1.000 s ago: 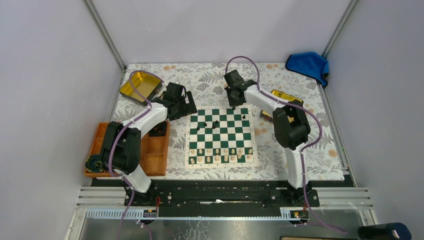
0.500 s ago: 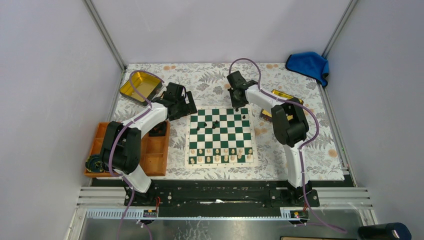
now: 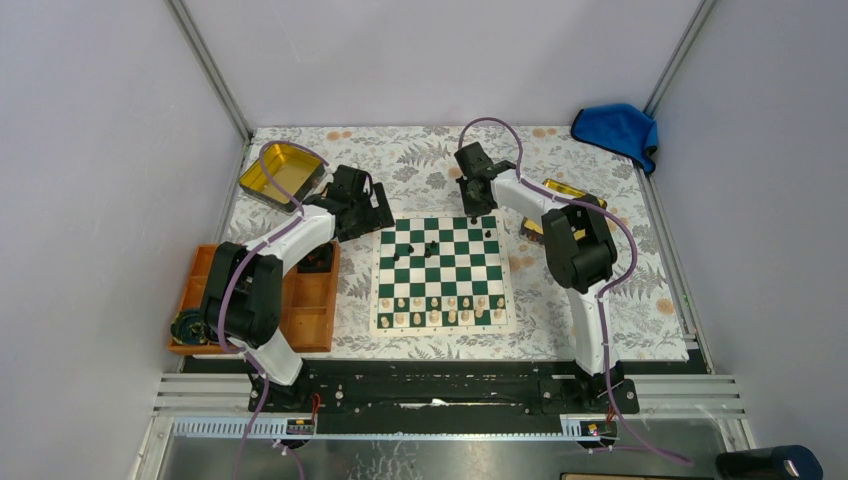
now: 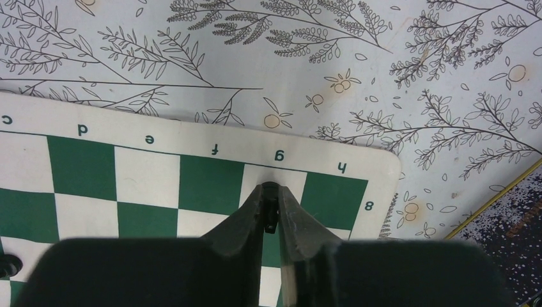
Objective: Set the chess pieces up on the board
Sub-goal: Place the chess piece on the chessboard, then pick up the chess piece from the chessboard.
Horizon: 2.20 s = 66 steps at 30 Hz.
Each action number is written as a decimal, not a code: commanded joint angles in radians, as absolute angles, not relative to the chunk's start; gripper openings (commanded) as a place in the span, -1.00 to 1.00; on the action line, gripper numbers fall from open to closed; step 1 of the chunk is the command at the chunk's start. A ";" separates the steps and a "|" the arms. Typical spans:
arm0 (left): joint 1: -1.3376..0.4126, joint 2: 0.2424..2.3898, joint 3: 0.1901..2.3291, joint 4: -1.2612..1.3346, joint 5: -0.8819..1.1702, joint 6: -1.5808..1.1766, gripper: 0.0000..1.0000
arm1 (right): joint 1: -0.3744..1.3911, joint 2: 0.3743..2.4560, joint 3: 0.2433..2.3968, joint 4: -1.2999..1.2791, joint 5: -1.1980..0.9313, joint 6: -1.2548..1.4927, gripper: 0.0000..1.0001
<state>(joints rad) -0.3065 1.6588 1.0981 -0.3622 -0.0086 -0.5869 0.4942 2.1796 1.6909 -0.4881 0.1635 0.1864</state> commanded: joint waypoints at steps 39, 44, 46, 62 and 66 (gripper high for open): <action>-0.298 1.648 1.099 -0.348 -0.026 -0.589 0.97 | 0.694 1.956 1.579 -0.459 0.074 0.177 0.15; -0.298 1.633 1.083 -0.339 -0.028 -0.593 0.97 | 0.729 1.948 1.541 -0.435 0.055 0.197 0.16; -0.298 1.629 1.078 -0.338 -0.026 -0.593 0.97 | 0.741 1.951 1.540 -0.434 0.057 0.199 0.16; -0.297 1.611 1.055 -0.334 -0.023 -0.592 0.97 | 0.781 1.983 1.543 -0.428 0.052 0.212 0.15; -0.296 1.612 1.055 -0.332 -0.023 -0.591 0.97 | 0.781 1.995 1.548 -0.428 0.051 0.213 0.13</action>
